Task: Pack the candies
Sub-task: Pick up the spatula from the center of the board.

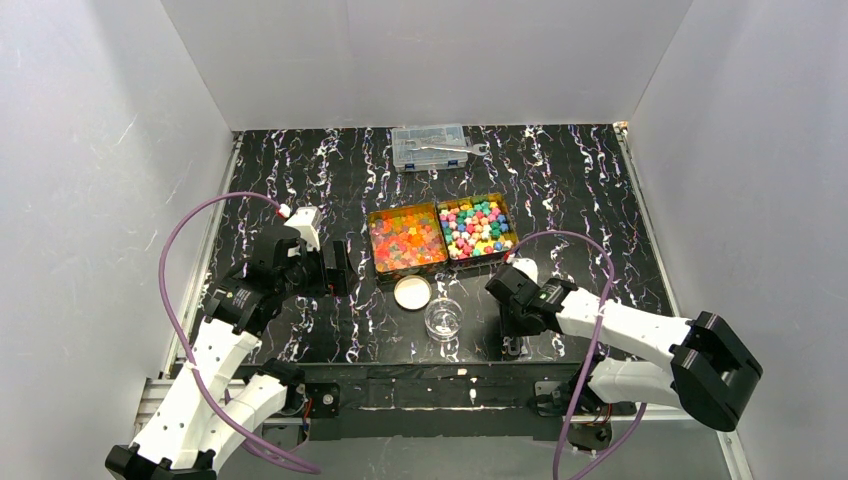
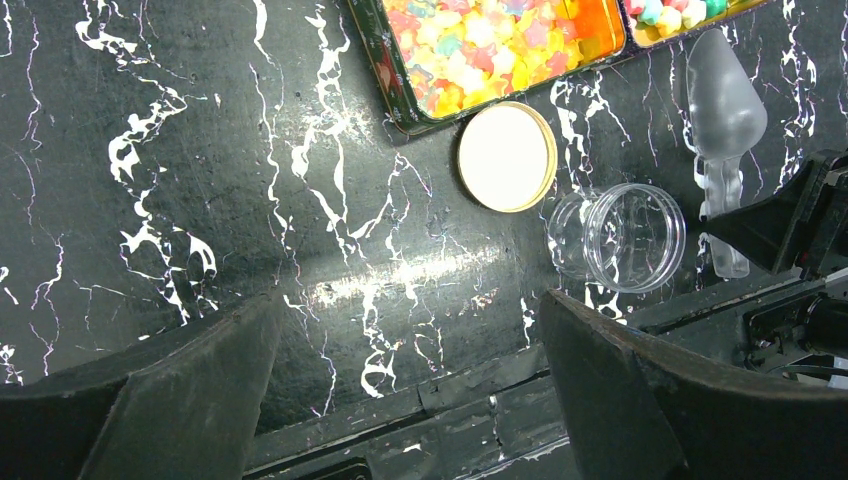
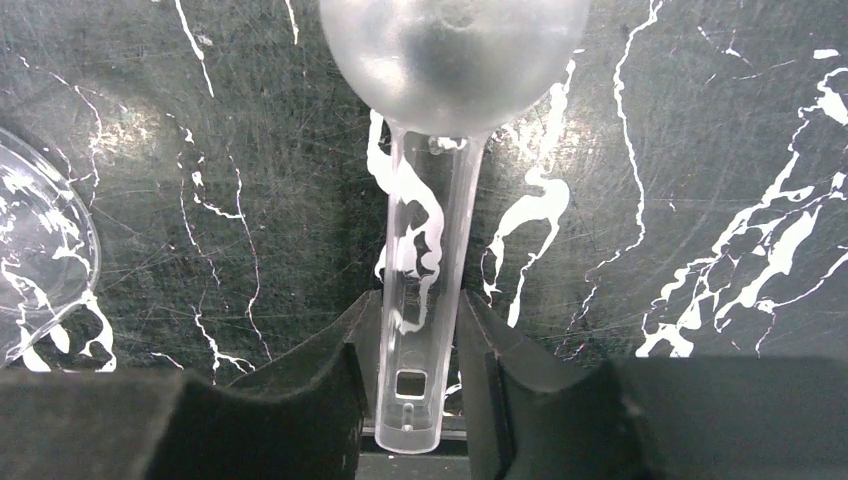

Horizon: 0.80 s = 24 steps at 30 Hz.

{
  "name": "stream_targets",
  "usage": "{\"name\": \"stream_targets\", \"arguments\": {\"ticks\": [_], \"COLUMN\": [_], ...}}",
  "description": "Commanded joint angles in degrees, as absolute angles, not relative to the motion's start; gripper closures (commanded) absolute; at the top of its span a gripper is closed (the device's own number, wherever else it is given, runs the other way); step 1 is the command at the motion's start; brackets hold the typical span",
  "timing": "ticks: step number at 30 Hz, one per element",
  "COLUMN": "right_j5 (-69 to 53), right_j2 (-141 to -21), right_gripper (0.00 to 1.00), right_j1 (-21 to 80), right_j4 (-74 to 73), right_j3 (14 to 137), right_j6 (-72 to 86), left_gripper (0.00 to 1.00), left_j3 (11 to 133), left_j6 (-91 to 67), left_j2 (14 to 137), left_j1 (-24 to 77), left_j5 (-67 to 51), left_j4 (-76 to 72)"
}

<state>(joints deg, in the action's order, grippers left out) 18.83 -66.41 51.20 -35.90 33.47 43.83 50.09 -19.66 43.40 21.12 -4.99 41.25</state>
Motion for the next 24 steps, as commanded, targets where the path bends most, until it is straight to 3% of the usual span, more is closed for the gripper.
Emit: {"name": "stream_targets", "arguments": {"ticks": [1, 6, 8, 18, 24], "right_j5": [21.3, 21.1, 21.5, 16.4, -4.8], "right_j2": [-66.8, -66.1, -64.8, -56.5, -55.2], "right_gripper": [0.63, 0.84, 0.88, 0.91, 0.92], "right_j1": [51.9, 52.1, 52.1, 52.1, 52.2], "right_j4": [-35.3, -35.8, -37.1, -41.7, -37.7], "right_j3": [34.3, 35.0, 36.0, 43.9, 55.0], "right_j6": [44.8, 44.5, 44.3, 40.3, 33.0], "left_gripper": [0.01, 0.01, 0.01, 0.01, 0.01], "left_j3": [49.7, 49.6, 49.5, 49.9, 54.6], "left_j6": [-19.4, -19.1, -19.0, -16.9, -15.4], "left_j2": [43.0, 43.1, 43.2, 43.6, 42.5], "left_j1": [21.1, 21.1, 21.1, 21.6, 22.0], "left_j5": [-5.7, -7.4, -8.1, -16.1, -31.2], "left_j4": [42.5, 42.2, 41.9, 39.3, 37.7]}}
